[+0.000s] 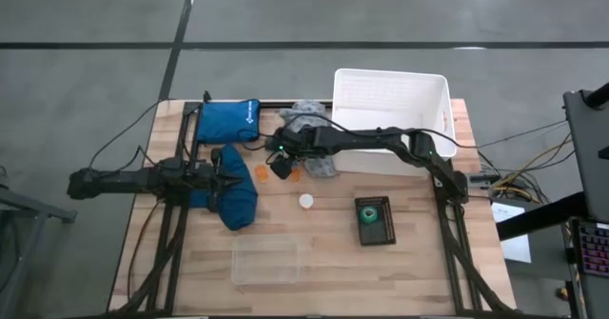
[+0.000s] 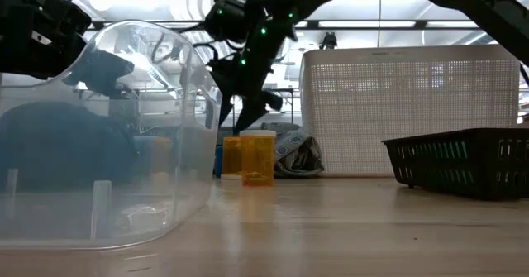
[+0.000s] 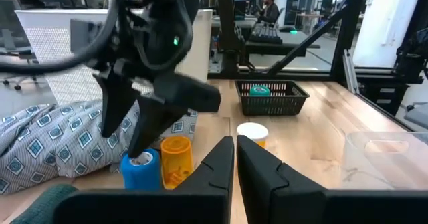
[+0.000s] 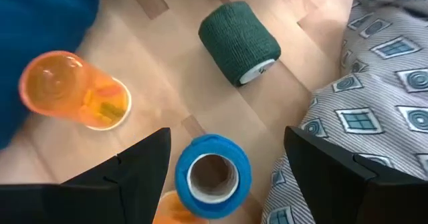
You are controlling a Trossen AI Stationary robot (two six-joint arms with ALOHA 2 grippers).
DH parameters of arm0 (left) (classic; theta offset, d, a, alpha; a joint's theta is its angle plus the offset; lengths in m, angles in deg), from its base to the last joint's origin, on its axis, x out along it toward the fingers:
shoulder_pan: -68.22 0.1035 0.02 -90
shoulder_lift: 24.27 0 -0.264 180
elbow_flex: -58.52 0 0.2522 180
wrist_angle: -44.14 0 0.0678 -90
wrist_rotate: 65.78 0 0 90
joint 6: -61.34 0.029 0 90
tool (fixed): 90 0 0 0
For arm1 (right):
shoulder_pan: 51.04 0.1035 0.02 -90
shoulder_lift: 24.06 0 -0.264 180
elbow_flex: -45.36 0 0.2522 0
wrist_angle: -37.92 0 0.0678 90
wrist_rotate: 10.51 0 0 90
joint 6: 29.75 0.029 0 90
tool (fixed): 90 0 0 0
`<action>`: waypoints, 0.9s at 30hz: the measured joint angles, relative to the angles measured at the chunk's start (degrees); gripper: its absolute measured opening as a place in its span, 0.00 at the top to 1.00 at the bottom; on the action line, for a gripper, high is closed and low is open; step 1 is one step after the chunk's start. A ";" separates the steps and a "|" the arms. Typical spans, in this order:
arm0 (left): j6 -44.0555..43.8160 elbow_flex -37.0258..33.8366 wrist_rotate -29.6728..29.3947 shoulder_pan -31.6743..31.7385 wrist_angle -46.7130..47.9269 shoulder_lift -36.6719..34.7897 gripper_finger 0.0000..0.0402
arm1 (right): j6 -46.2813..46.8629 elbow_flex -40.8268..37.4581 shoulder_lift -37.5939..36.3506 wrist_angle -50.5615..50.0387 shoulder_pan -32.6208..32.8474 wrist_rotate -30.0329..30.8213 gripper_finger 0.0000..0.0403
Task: Pick & place medical supplies in basket/bin
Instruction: Put the blue bandage into the black bin
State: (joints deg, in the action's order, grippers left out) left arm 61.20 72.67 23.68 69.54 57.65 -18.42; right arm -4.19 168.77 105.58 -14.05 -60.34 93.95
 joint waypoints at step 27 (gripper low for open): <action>0.15 0.00 -0.01 0.00 0.02 0.00 0.94 | -0.31 -4.30 -0.15 3.82 -1.09 -2.57 0.29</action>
State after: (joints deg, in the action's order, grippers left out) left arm 61.35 72.67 23.67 69.54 57.67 -18.42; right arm -4.50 164.47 105.43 -10.23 -61.43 91.38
